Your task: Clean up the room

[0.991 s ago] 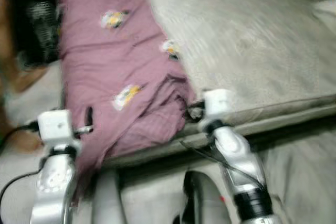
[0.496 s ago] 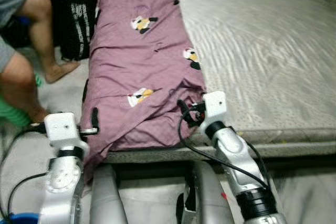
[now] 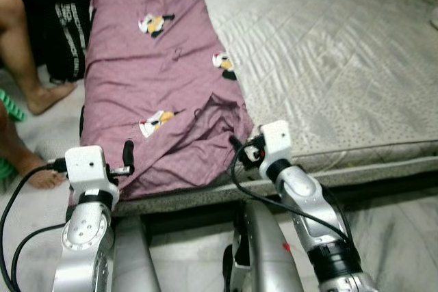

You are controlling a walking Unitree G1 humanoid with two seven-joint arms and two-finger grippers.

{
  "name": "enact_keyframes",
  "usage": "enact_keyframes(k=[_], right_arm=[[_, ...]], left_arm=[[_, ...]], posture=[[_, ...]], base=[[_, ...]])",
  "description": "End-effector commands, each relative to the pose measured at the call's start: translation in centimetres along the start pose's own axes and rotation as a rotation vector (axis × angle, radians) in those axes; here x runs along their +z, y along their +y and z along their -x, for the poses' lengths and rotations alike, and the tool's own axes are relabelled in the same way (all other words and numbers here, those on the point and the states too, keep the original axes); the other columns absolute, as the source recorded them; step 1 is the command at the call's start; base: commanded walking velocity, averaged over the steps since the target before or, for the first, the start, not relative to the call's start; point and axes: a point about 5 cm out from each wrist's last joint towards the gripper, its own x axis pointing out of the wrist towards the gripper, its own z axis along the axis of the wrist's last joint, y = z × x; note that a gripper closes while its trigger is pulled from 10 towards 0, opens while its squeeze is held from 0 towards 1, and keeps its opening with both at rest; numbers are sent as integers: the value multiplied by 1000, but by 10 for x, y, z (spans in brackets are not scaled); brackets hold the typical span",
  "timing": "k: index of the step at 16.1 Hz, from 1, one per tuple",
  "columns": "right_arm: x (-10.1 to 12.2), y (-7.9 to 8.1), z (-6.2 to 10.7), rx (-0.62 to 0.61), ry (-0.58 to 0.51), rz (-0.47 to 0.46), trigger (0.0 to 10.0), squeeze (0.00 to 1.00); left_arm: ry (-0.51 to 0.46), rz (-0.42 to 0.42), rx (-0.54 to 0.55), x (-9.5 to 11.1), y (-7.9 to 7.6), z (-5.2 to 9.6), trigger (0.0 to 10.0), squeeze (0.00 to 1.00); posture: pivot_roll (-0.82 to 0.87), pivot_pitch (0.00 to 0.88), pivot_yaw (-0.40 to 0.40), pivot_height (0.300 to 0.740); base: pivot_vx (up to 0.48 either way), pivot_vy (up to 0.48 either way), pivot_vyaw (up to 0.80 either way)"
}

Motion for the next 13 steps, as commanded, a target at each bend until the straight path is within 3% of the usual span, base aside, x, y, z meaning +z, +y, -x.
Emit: enact_keyframes(k=[1,3,7,9,13], right_arm=[[-6,5,-4,34,44,-2,10000,0],[-6,6,-6,37,46,3,10000,0],[3,13,-40,2,85,33,10000,0],[9,14,-50,-82,94,-4,10000,0],[13,3,-54,-201,69,-87,10000,0]], left_arm=[[6,-40,50,2,6,8,10000,0],[8,-49,69,2,9,11,10000,0],[64,-101,154,1,28,43,10000,0],[83,-92,166,1,29,47,10000,0],[88,-81,164,4,25,50,10000,0]], posture=[[118,156,-87,524],[130,163,-89,524],[202,205,-92,524],[217,205,-92,524],[224,202,-91,524]], base=[[0,0,0],[0,0,0],[0,0,0],[0,0,0],[0,0,0]])
